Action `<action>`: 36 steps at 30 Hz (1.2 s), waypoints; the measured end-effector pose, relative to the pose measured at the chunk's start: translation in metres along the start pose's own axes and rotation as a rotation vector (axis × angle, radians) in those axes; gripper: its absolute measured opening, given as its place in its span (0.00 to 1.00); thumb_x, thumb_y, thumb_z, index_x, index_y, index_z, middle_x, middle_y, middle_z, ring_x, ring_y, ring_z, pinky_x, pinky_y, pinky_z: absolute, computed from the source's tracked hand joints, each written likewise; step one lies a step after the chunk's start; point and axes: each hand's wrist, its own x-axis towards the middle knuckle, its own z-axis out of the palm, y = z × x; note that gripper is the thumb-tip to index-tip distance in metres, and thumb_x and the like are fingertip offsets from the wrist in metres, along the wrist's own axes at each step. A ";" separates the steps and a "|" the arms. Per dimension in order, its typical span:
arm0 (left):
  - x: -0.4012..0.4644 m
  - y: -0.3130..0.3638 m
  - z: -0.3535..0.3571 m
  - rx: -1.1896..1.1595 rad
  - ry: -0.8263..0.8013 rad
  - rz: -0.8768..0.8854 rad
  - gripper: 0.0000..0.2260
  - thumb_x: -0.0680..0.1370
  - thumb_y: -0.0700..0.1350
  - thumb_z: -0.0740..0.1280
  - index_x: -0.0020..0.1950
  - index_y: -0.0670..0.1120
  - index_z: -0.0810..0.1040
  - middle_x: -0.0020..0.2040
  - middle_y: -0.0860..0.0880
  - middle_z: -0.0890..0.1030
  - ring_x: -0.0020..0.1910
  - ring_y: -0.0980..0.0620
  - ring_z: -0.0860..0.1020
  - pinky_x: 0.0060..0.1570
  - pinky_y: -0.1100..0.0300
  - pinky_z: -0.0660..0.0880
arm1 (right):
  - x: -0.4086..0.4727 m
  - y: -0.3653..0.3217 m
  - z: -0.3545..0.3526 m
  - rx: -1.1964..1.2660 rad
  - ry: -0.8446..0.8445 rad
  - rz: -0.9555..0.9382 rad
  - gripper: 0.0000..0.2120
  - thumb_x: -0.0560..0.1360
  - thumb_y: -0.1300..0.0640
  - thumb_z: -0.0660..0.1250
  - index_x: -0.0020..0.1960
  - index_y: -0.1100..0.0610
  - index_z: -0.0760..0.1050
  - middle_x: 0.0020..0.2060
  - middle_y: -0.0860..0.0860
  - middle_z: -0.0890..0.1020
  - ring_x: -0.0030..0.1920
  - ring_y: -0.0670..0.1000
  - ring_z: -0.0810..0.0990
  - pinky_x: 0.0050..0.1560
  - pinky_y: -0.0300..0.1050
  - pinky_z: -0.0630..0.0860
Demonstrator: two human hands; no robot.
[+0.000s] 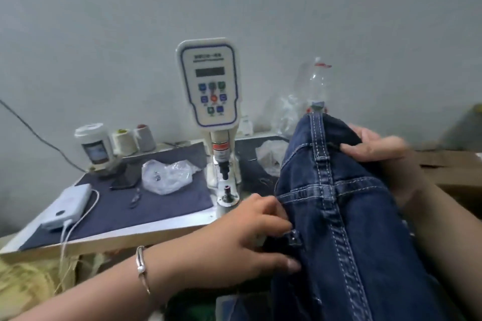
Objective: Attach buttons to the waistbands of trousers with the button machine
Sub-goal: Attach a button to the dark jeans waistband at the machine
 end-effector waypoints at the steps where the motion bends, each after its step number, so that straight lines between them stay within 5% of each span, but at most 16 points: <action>1: -0.011 -0.008 -0.007 -0.079 -0.056 -0.055 0.13 0.78 0.48 0.71 0.60 0.45 0.81 0.61 0.52 0.78 0.64 0.54 0.73 0.67 0.55 0.68 | 0.008 0.011 0.001 0.038 -0.048 0.046 0.17 0.63 0.64 0.64 0.47 0.56 0.85 0.42 0.55 0.85 0.40 0.53 0.85 0.39 0.42 0.82; 4: -0.048 -0.031 -0.039 -0.548 -0.056 -0.295 0.11 0.78 0.43 0.69 0.60 0.44 0.81 0.59 0.46 0.83 0.57 0.53 0.80 0.60 0.57 0.76 | 0.035 0.051 -0.015 -0.033 0.024 0.190 0.21 0.62 0.69 0.67 0.54 0.58 0.83 0.48 0.58 0.85 0.44 0.56 0.85 0.41 0.44 0.81; 6: -0.067 -0.053 -0.061 -0.642 0.086 -0.356 0.09 0.77 0.42 0.68 0.56 0.47 0.83 0.54 0.48 0.85 0.52 0.55 0.82 0.52 0.64 0.77 | 0.048 0.074 -0.019 -0.110 0.111 0.286 0.20 0.64 0.66 0.69 0.57 0.61 0.81 0.51 0.61 0.84 0.47 0.58 0.84 0.42 0.45 0.81; 9: -0.079 -0.088 -0.083 -0.592 0.235 -0.422 0.08 0.76 0.47 0.71 0.49 0.44 0.84 0.47 0.46 0.84 0.45 0.53 0.82 0.47 0.64 0.77 | 0.069 0.117 -0.021 -0.216 0.171 0.441 0.19 0.64 0.65 0.73 0.55 0.63 0.79 0.51 0.62 0.83 0.47 0.59 0.83 0.45 0.46 0.82; 13: -0.083 -0.124 -0.098 -0.526 0.189 -0.604 0.17 0.72 0.54 0.74 0.43 0.40 0.83 0.38 0.44 0.82 0.35 0.52 0.79 0.37 0.64 0.76 | 0.088 0.159 -0.023 -0.536 0.176 0.468 0.06 0.70 0.66 0.73 0.46 0.60 0.80 0.39 0.53 0.84 0.37 0.45 0.82 0.39 0.34 0.77; 17: -0.086 -0.160 -0.118 -0.292 0.258 -0.812 0.20 0.70 0.60 0.75 0.39 0.42 0.84 0.33 0.45 0.81 0.32 0.53 0.78 0.35 0.64 0.73 | 0.095 0.172 -0.056 -0.757 0.268 0.491 0.03 0.72 0.65 0.71 0.42 0.58 0.81 0.32 0.48 0.83 0.32 0.45 0.81 0.33 0.34 0.72; 20: -0.079 -0.190 -0.122 -0.064 0.436 -0.873 0.15 0.74 0.57 0.71 0.36 0.47 0.83 0.30 0.50 0.79 0.30 0.56 0.76 0.37 0.62 0.71 | 0.103 0.171 -0.092 -0.832 0.535 0.411 0.06 0.72 0.68 0.69 0.41 0.58 0.79 0.37 0.54 0.83 0.34 0.51 0.80 0.38 0.43 0.76; 23: -0.055 -0.213 -0.106 0.137 0.523 -0.758 0.15 0.79 0.52 0.66 0.35 0.47 0.75 0.28 0.52 0.73 0.31 0.54 0.72 0.36 0.58 0.68 | 0.115 0.172 -0.129 -1.247 0.680 0.300 0.07 0.75 0.64 0.65 0.50 0.55 0.77 0.47 0.53 0.82 0.47 0.54 0.78 0.45 0.47 0.72; 26: -0.028 -0.237 -0.076 0.365 0.560 -0.681 0.16 0.81 0.50 0.62 0.36 0.46 0.68 0.30 0.49 0.73 0.34 0.46 0.75 0.41 0.50 0.71 | 0.133 0.181 -0.148 -1.452 0.597 0.259 0.12 0.77 0.64 0.61 0.57 0.58 0.79 0.53 0.54 0.82 0.54 0.57 0.79 0.50 0.49 0.75; 28: -0.015 -0.252 -0.057 0.475 0.567 -0.661 0.16 0.82 0.51 0.60 0.37 0.46 0.66 0.30 0.50 0.74 0.35 0.44 0.76 0.38 0.51 0.70 | 0.148 0.188 -0.151 -1.568 0.493 0.346 0.11 0.77 0.65 0.60 0.50 0.57 0.81 0.49 0.55 0.82 0.52 0.60 0.79 0.45 0.48 0.74; 30: -0.006 -0.267 -0.043 0.470 0.528 -0.674 0.16 0.83 0.52 0.58 0.37 0.48 0.66 0.31 0.50 0.74 0.33 0.47 0.75 0.36 0.52 0.67 | 0.163 0.193 -0.154 -1.624 0.426 0.451 0.12 0.75 0.65 0.59 0.41 0.54 0.79 0.43 0.54 0.80 0.49 0.61 0.79 0.39 0.45 0.69; 36: 0.002 -0.297 -0.029 0.300 0.477 -0.799 0.18 0.83 0.54 0.57 0.36 0.48 0.67 0.34 0.51 0.76 0.38 0.49 0.75 0.41 0.52 0.70 | 0.187 0.204 -0.169 -1.539 0.424 0.584 0.05 0.77 0.48 0.66 0.45 0.46 0.80 0.43 0.51 0.82 0.47 0.55 0.80 0.40 0.44 0.71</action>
